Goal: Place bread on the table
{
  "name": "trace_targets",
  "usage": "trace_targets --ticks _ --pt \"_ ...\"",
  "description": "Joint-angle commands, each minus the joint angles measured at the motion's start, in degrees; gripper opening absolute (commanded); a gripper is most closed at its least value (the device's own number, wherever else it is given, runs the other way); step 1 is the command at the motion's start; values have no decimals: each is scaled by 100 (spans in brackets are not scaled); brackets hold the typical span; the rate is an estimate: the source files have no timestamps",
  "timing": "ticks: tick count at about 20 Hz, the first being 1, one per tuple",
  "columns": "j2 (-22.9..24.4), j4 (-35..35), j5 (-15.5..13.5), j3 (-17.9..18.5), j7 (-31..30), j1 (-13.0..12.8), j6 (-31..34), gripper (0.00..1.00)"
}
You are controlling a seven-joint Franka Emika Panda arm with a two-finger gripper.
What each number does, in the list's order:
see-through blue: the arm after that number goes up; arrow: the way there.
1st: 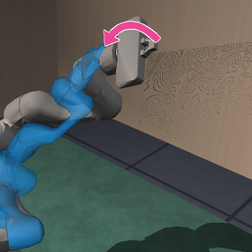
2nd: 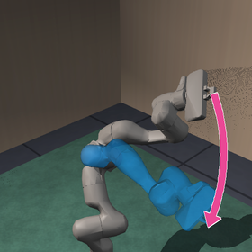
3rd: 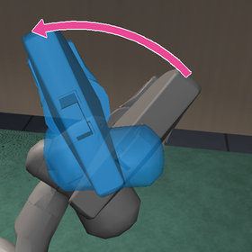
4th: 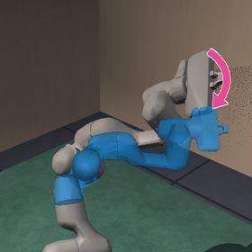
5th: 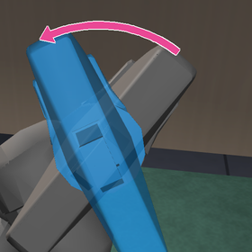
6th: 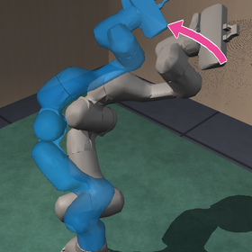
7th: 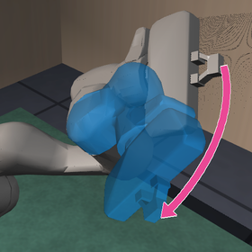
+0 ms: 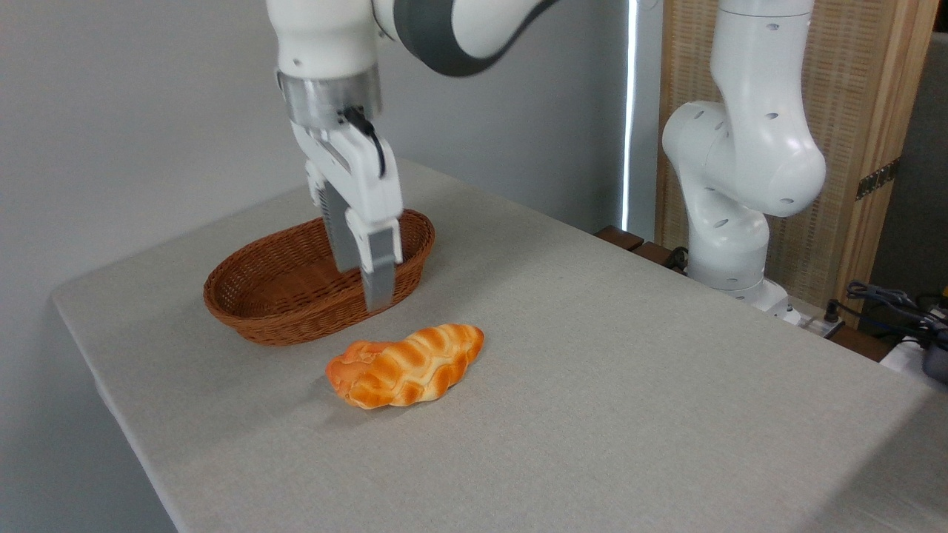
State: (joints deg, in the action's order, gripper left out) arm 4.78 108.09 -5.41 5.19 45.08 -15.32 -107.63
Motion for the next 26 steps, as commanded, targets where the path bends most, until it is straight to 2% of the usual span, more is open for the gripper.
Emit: trace_targets --ticks 1,4,7,12,18,21,24,26 --pt "-205 -393 -5 -176 -674 -59 -117 100" --pt "-337 -394 197 -247 -1342 -59 -451 100" --pt "-469 -402 207 -299 -1669 -59 -478 100" --pt "-425 -437 215 -203 -1616 11 -469 100" --pt "-355 -481 215 218 -1634 12 -372 100" --pt "-320 -490 233 298 -1634 12 -258 100" --pt "-320 -517 662 289 -1625 12 -249 100" --pt "-320 -525 637 298 -1625 12 -249 100"
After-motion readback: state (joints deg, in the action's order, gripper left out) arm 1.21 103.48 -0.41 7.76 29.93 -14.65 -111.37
